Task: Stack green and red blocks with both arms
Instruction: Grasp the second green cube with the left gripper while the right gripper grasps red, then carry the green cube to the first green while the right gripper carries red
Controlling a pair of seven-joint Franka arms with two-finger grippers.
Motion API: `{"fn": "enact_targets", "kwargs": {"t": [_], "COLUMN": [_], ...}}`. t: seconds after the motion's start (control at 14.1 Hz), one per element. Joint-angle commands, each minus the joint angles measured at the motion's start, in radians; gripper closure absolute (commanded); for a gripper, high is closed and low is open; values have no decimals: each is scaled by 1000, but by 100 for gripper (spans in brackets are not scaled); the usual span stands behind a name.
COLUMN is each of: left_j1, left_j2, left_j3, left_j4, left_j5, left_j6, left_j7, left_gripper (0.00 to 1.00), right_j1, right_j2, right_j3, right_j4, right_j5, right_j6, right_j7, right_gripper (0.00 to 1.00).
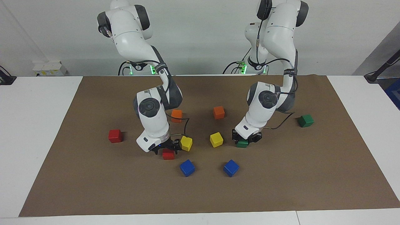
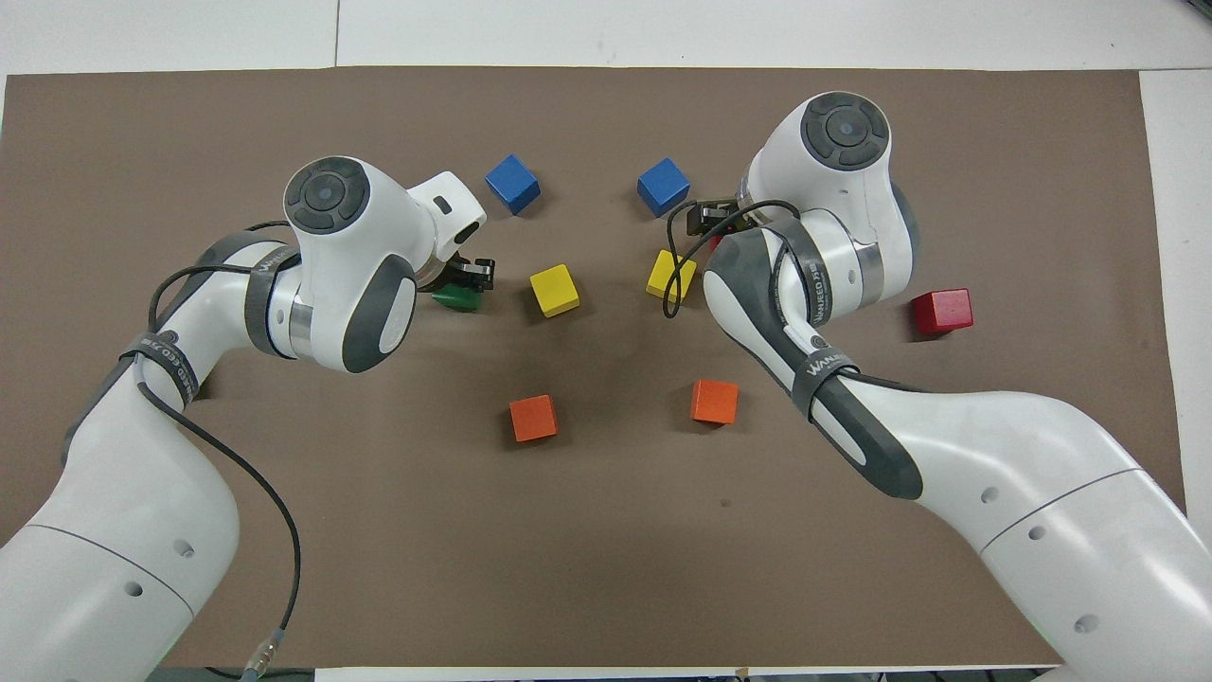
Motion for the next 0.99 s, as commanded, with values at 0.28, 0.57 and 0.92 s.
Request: {"fn": "enact_targets", "kwargs": {"t": [0.28,0.57,0.92], "left_j1": [-5,99,277], "left_j2": [-50,-203,-311], "left_j3": [18,30,31], "left_j4": [34,30,-22], "left_j5": [49,47,49], "left_j6": [-127,-262,-375], "left_j7": [-58,-49,155], "left_gripper": [100,100,100], "right_j1": [-6,-17,-67], "right_j2": [-41,-42,-181], "right_j3": [4,3,-6], "right_j4": [-106,-68,41], "right_j5": [-1,-9,-18], "right_j6": [76,-12,-278], "right_j7": [-17,-18,-52], "right_gripper": [29,100,100]}}
